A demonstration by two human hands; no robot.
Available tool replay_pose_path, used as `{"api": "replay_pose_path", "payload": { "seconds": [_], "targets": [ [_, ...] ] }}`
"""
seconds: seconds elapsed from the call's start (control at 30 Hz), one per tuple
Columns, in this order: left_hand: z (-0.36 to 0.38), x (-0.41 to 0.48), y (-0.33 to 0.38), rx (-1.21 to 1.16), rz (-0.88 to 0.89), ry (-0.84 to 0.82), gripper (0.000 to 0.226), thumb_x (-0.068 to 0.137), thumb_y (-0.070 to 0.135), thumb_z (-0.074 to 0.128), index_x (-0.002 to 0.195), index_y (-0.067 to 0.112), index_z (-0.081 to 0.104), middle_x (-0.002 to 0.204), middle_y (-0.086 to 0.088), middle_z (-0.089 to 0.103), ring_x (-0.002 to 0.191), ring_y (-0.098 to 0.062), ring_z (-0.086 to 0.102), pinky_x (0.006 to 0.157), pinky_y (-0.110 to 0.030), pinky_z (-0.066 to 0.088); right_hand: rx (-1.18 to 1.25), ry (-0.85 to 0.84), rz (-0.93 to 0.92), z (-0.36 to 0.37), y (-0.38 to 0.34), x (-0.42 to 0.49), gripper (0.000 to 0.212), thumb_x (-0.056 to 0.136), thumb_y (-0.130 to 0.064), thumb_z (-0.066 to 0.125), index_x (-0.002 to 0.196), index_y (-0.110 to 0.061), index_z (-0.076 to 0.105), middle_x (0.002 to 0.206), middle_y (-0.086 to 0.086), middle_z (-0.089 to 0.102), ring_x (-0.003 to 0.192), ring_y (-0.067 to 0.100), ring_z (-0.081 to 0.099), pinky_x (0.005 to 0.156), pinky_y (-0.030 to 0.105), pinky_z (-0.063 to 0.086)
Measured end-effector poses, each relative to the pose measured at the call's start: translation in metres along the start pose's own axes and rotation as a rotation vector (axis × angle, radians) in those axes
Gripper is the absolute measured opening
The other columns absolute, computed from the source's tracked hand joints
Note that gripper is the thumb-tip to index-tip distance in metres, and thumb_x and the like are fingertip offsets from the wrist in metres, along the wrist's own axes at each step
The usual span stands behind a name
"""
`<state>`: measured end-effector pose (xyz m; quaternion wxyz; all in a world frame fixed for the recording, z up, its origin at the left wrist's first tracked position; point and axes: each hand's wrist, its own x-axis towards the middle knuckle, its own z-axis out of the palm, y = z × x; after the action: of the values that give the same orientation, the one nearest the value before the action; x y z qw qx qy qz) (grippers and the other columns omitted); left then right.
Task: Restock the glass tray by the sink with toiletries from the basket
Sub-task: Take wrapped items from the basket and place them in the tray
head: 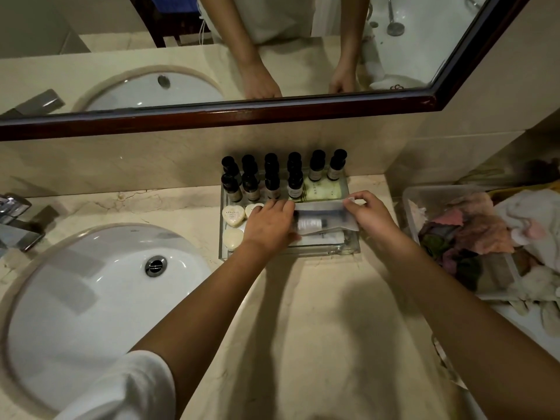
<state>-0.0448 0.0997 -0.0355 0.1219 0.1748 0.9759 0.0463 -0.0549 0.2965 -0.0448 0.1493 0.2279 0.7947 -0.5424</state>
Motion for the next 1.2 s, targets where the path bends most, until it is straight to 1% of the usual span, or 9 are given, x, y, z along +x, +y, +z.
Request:
{"api": "replay_pose_path", "payload": {
  "seconds": [0.27,0.4,0.5,0.77,0.87,0.93,1.07,1.13,1.2],
  "targets": [
    [0.004,-0.015,0.003,-0.001,0.000,0.015,0.061,0.088,0.044,0.055,0.135,0.012,0.032,0.150,-0.008,0.029,0.136,-0.024,0.028,0.108,-0.036,0.029,-0.045,0.139,-0.065,-0.001,0.002,-0.013,0.036,0.094,-0.032,0.051,0.128,-0.018,0.048,0.084,-0.003,0.050,0.084,0.018,0.053,0.077,0.030,0.041],
    [0.010,-0.035,0.010,0.002,0.004,0.031,0.062,0.095,0.039,0.044,0.145,0.011,0.020,0.155,-0.011,0.018,0.142,-0.026,0.016,0.115,-0.034,0.016,-0.236,0.291,-0.298,0.005,0.010,-0.033,0.034,0.096,-0.025,0.047,0.128,-0.014,0.049,0.120,0.009,0.051,0.107,0.023,0.052,0.083,0.030,0.042],
    [0.017,-0.048,0.018,0.007,0.022,0.018,0.063,0.097,0.041,0.039,0.147,0.011,0.016,0.156,-0.011,0.014,0.144,-0.026,0.012,0.116,-0.033,0.013,-0.380,0.274,-0.399,0.014,0.017,-0.048,0.033,0.096,-0.023,0.047,0.128,-0.013,0.050,0.126,0.009,0.047,0.116,0.024,0.044,0.091,0.029,0.038],
    [0.025,-0.066,0.032,0.084,0.012,-0.028,0.070,0.098,0.036,0.034,0.149,0.007,-0.003,0.158,-0.013,0.003,0.145,-0.028,0.003,0.118,-0.037,0.004,-0.767,0.260,-0.629,0.026,0.032,-0.080,0.044,0.090,-0.026,0.031,0.114,-0.008,0.063,0.112,0.012,0.062,0.106,0.027,0.056,0.089,0.037,0.046],
    [0.022,-0.073,0.037,0.075,0.004,-0.031,0.064,0.099,0.034,0.032,0.150,0.008,0.004,0.157,-0.014,0.006,0.145,-0.028,0.005,0.118,-0.037,0.004,-0.785,0.268,-0.663,0.029,0.034,-0.088,0.034,0.088,-0.019,0.041,0.110,-0.008,0.065,0.109,0.012,0.063,0.103,0.029,0.058,0.087,0.037,0.047],
    [0.021,-0.079,0.033,0.021,-0.021,0.022,0.056,0.097,0.029,0.037,0.147,0.010,0.020,0.155,-0.013,0.018,0.143,-0.028,0.015,0.116,-0.036,0.012,-0.769,0.229,-0.689,0.032,0.033,-0.094,0.025,0.085,-0.012,0.051,0.103,-0.008,0.068,0.101,0.010,0.064,0.095,0.029,0.059,0.079,0.036,0.049],
    [0.021,-0.099,0.008,-0.088,-0.138,0.161,0.041,0.084,0.015,0.056,0.123,0.005,0.053,0.123,-0.014,0.053,0.111,-0.033,0.050,0.089,-0.039,0.042,-0.749,0.002,-0.708,0.047,0.027,-0.104,0.022,0.087,-0.007,0.052,0.102,-0.006,0.068,0.098,0.010,0.064,0.084,0.032,0.062,0.068,0.037,0.051],
    [0.027,-0.106,-0.008,-0.140,-0.223,0.268,0.039,0.078,0.013,0.065,0.115,0.003,0.057,0.111,-0.015,0.059,0.096,-0.034,0.058,0.076,-0.038,0.048,-0.782,-0.051,-0.714,0.061,0.024,-0.105,0.023,0.083,-0.005,0.058,0.104,-0.007,0.067,0.096,0.010,0.063,0.080,0.032,0.063,0.062,0.038,0.053],
    [0.030,-0.108,-0.024,-0.238,-0.354,0.336,0.039,0.083,0.016,0.064,0.118,0.003,0.055,0.114,-0.015,0.057,0.098,-0.032,0.056,0.076,-0.038,0.048,-0.826,-0.027,-0.737,0.075,0.015,-0.102,0.029,0.075,-0.002,0.067,0.103,-0.009,0.067,0.092,0.008,0.063,0.080,0.032,0.063,0.061,0.036,0.052]
  ]
}}
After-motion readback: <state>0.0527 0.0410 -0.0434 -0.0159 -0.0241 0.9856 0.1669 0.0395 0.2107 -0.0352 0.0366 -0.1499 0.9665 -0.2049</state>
